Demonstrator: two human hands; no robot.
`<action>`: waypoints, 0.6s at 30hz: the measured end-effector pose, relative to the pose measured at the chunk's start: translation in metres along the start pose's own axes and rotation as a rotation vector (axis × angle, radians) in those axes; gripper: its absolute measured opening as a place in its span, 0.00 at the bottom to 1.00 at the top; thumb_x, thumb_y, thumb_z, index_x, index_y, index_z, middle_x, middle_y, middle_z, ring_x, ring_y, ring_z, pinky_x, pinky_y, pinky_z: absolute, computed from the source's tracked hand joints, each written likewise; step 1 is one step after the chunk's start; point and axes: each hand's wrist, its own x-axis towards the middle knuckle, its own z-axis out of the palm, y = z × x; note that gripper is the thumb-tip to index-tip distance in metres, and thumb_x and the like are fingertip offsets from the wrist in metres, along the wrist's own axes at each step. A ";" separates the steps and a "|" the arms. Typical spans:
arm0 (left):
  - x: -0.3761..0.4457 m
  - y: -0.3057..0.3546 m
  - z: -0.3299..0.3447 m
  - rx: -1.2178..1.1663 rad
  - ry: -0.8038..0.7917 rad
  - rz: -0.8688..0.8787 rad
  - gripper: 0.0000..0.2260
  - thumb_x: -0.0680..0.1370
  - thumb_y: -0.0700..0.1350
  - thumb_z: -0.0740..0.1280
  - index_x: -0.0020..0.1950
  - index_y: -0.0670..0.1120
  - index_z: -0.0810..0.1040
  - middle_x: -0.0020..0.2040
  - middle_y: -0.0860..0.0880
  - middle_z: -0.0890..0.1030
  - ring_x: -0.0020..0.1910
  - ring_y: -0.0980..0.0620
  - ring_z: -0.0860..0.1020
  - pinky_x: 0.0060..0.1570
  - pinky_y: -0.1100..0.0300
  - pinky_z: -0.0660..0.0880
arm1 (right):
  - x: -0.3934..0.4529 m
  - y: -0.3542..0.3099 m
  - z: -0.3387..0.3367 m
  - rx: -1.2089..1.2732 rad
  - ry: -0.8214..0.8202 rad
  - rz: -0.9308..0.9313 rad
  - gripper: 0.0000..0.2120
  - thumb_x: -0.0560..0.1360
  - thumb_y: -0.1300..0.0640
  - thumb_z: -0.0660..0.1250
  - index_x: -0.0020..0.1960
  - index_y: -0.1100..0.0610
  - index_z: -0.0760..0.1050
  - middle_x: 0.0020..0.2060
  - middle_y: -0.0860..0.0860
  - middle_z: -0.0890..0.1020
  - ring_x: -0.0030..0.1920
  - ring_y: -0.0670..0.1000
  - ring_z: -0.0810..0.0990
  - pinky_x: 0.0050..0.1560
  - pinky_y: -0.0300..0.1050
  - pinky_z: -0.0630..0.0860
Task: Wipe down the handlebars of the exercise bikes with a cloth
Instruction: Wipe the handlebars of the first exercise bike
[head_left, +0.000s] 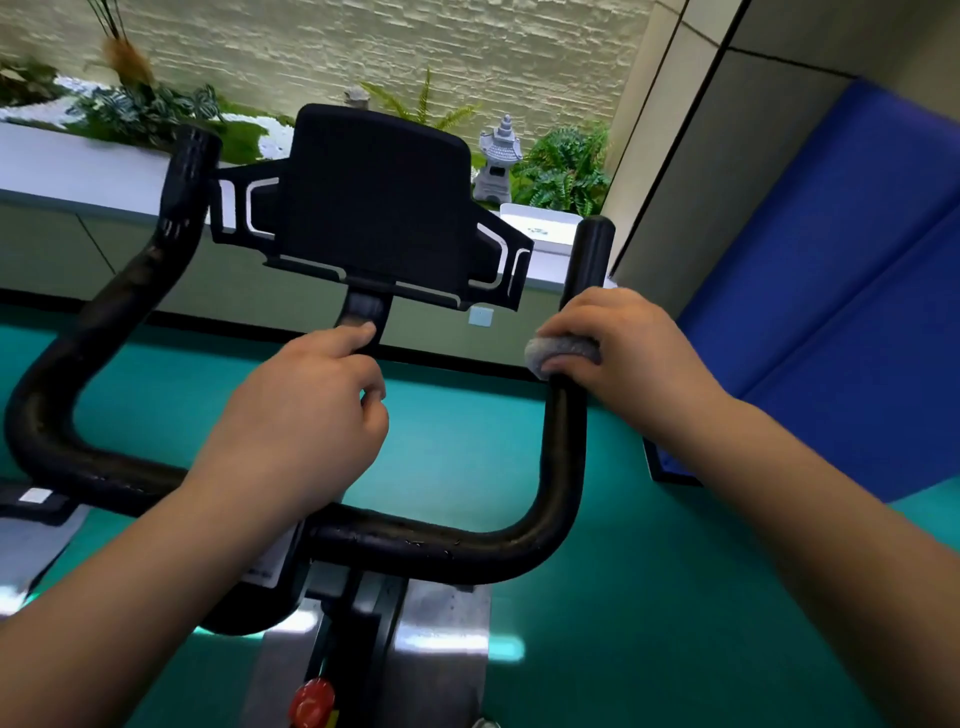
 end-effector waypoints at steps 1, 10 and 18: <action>0.000 -0.001 0.000 -0.004 0.005 0.006 0.07 0.74 0.46 0.64 0.46 0.52 0.82 0.71 0.56 0.70 0.68 0.53 0.68 0.56 0.54 0.72 | 0.000 -0.002 -0.003 -0.025 -0.055 -0.042 0.09 0.71 0.53 0.73 0.51 0.51 0.83 0.47 0.47 0.80 0.51 0.51 0.75 0.51 0.52 0.75; 0.002 -0.004 0.004 -0.019 0.020 0.036 0.08 0.74 0.44 0.64 0.44 0.50 0.83 0.70 0.53 0.72 0.67 0.51 0.70 0.55 0.54 0.73 | 0.021 -0.014 -0.008 -0.255 -0.307 -0.095 0.07 0.73 0.50 0.68 0.48 0.48 0.82 0.41 0.45 0.81 0.47 0.53 0.72 0.48 0.53 0.75; 0.002 -0.005 0.003 -0.035 0.013 0.033 0.08 0.74 0.45 0.63 0.46 0.50 0.82 0.71 0.55 0.70 0.68 0.52 0.68 0.56 0.55 0.72 | 0.041 -0.031 -0.001 -0.497 -0.463 -0.054 0.07 0.70 0.58 0.67 0.46 0.54 0.82 0.39 0.51 0.82 0.46 0.55 0.79 0.33 0.41 0.67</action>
